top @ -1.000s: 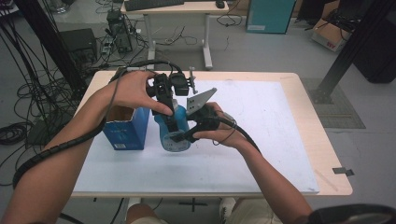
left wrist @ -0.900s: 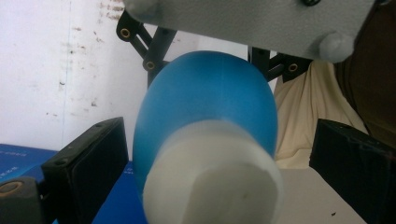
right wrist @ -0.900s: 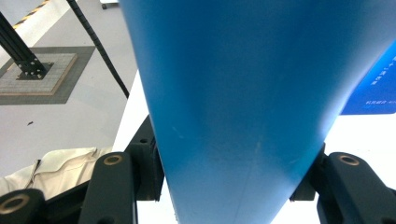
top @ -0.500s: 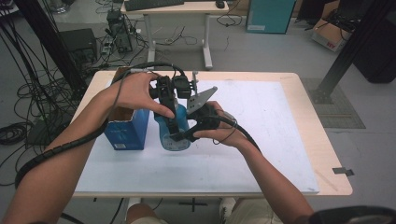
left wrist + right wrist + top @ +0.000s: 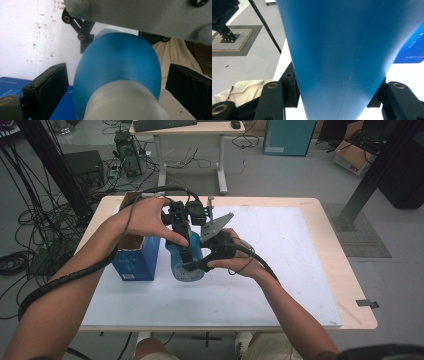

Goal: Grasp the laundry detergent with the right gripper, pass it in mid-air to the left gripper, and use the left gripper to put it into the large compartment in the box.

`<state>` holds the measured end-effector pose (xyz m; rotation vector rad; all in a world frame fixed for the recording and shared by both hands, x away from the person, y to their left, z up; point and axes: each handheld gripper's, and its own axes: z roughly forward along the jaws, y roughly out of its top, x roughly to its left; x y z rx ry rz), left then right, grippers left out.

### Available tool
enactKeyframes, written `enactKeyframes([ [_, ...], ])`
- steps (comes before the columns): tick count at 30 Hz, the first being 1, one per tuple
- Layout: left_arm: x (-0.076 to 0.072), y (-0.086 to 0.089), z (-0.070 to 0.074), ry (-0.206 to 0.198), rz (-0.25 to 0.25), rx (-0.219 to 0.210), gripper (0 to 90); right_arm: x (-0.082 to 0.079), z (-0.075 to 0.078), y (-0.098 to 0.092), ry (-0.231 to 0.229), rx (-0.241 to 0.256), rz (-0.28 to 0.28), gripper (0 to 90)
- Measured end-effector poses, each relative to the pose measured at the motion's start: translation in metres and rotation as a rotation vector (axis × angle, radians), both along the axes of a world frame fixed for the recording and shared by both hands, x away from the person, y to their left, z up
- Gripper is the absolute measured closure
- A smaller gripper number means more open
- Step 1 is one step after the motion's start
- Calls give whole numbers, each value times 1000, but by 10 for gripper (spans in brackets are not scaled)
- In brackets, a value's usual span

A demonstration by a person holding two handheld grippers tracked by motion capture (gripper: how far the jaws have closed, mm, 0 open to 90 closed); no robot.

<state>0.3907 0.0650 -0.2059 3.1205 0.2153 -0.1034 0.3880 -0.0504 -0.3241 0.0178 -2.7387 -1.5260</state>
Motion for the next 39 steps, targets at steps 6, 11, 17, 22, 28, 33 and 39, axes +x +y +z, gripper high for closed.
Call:
enactKeyframes([
  [6,-1,1,1,-3,7,-6,50,0,1,-1,-4,0,2,434],
  [11,-1,1,2,-1,1,0,51,-1,1,0,-5,4,0,433],
  [17,-2,1,1,-3,1,-1,53,-2,2,1,-3,-1,1,433],
  [22,-1,2,2,0,1,1,55,-1,2,0,-9,1,0,433],
  [28,-2,2,4,-4,2,-1,57,-1,2,0,-10,1,-1,433],
  [33,-2,2,4,-10,4,-5,58,-1,1,0,-12,0,-1,433],
  [39,-3,2,4,-14,9,-8,62,0,1,0,-8,1,-2,433],
])
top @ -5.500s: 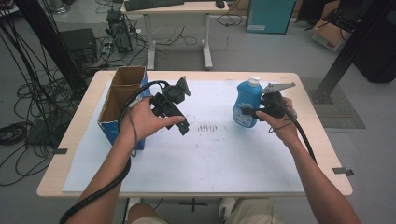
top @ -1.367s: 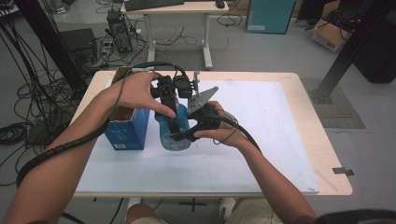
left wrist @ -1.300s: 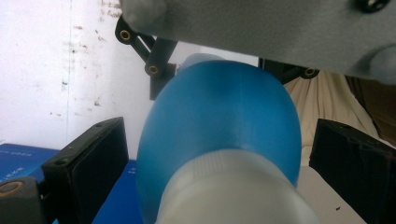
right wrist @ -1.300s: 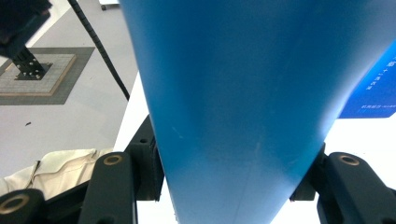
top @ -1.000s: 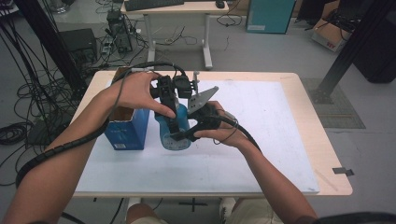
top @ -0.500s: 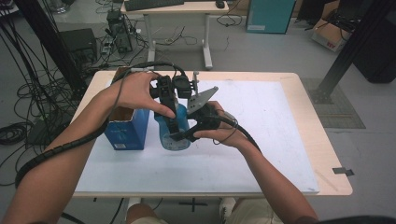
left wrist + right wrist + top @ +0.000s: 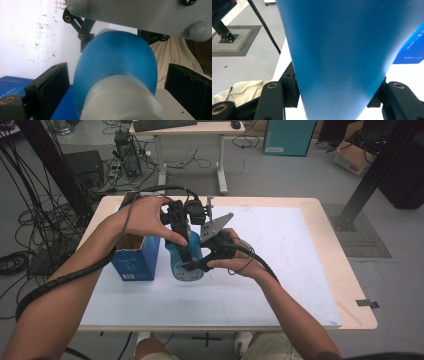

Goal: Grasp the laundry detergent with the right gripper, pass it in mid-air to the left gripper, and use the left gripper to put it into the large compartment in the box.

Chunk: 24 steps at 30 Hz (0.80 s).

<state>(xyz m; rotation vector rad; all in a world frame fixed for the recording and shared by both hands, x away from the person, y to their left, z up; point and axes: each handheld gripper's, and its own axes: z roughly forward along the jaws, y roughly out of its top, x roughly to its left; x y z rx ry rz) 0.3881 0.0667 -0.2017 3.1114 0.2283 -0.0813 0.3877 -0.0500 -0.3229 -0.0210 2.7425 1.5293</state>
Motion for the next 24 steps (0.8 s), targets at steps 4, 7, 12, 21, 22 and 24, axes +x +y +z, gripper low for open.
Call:
enactKeyframes([
  [4,0,0,-1,-3,11,-7,76,1,0,0,2,1,-3,433],
  [7,-1,0,-2,-17,8,-3,103,1,0,0,2,0,-4,433],
  [12,-1,-1,-2,-22,-2,8,147,0,0,0,-3,1,-5,433],
  [21,0,-2,-2,-28,-11,13,210,-1,1,-2,-3,3,-8,433],
  [22,-1,-2,-2,-29,-9,10,216,-1,1,-2,-5,6,-7,433],
  [24,-1,-2,-2,-27,-11,13,238,-1,2,-2,-6,5,-5,433],
])
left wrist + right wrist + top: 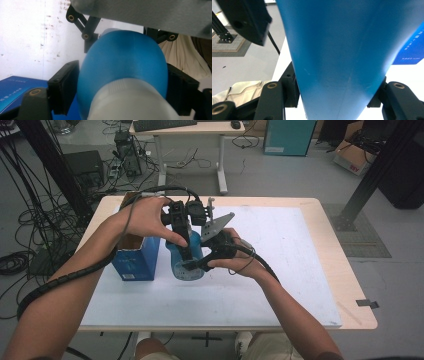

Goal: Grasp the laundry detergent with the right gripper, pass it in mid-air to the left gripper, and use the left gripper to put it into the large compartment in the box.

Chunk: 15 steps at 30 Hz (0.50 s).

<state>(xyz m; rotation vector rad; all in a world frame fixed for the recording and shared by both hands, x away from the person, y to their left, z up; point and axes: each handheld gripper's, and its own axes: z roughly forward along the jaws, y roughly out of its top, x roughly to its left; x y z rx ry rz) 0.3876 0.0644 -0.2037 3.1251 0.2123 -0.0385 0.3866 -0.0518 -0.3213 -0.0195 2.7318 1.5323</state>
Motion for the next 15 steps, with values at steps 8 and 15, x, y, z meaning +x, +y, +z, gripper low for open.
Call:
enactKeyframes([
  [8,-7,0,-3,-10,87,-64,308,0,0,0,-14,0,10,433],
  [15,-8,-1,-3,-18,77,-56,344,-1,-1,1,-8,-2,11,433],
])
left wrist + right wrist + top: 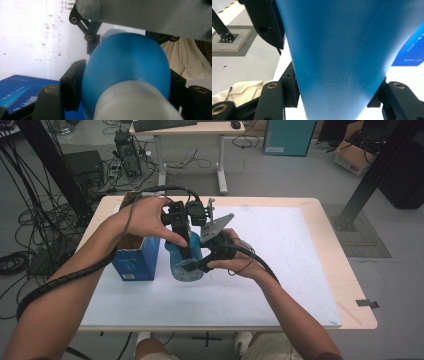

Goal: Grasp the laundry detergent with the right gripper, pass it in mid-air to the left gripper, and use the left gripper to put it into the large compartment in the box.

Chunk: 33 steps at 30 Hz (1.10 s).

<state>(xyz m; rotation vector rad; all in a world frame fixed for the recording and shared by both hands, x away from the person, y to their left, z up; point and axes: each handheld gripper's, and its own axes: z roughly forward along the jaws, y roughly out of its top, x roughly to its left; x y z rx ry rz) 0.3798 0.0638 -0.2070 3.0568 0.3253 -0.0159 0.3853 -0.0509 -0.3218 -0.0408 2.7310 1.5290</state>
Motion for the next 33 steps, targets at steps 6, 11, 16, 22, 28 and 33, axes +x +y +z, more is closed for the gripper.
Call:
enactKeyframes([
  [6,-1,-1,-1,-3,12,-3,359,1,-1,-1,-4,3,2,432],
  [11,0,-2,-2,-4,9,7,362,0,-2,-1,0,-1,-2,431],
  [16,0,-3,-1,-1,6,14,363,0,-2,-1,4,1,-3,431],
  [22,0,-4,-3,-1,0,21,364,0,-3,-1,5,-5,-7,430],
  [28,0,-4,-6,-12,9,30,365,2,-5,1,-22,7,6,429],
  [33,0,-4,-8,-2,13,27,365,2,-8,1,-16,11,10,429],
])
